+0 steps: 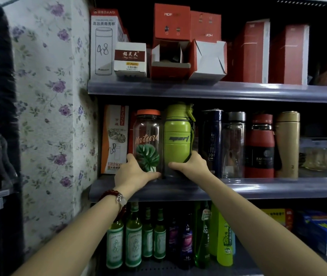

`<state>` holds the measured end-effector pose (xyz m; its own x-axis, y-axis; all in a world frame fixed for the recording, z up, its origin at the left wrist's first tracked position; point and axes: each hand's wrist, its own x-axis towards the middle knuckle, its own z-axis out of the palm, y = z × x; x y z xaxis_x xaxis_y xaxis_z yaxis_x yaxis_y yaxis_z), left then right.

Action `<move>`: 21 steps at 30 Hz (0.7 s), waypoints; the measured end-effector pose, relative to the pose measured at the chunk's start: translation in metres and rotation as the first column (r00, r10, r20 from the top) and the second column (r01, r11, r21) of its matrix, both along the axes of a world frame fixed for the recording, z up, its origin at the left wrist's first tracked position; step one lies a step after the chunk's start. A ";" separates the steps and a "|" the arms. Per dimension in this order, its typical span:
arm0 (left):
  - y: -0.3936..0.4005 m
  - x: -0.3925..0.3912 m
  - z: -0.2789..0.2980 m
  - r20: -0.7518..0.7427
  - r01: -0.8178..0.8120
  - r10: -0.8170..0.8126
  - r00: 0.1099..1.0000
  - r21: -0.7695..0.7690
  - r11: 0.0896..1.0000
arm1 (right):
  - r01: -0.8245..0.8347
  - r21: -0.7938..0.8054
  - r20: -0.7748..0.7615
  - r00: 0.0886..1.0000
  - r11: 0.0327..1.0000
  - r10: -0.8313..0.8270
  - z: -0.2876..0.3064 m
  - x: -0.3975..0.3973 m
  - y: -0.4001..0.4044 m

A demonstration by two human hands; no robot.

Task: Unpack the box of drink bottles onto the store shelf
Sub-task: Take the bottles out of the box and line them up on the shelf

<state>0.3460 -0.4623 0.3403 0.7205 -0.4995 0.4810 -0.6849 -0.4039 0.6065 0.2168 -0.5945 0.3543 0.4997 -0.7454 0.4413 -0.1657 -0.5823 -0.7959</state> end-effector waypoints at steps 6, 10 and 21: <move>0.002 -0.001 0.004 -0.013 0.023 -0.022 1.000 0.037 0.999 | -0.005 0.021 -0.041 0.999 1.000 0.006 0.001 -0.006 0.009; 0.006 -0.003 0.007 -0.011 0.038 -0.037 0.999 0.109 0.993 | 0.002 -0.030 -0.119 0.993 1.000 -0.005 0.000 -0.013 0.016; 0.030 -0.022 -0.007 0.230 -0.057 0.020 0.973 0.159 0.986 | 0.065 -0.358 -0.362 0.910 0.931 -0.202 -0.003 -0.042 0.042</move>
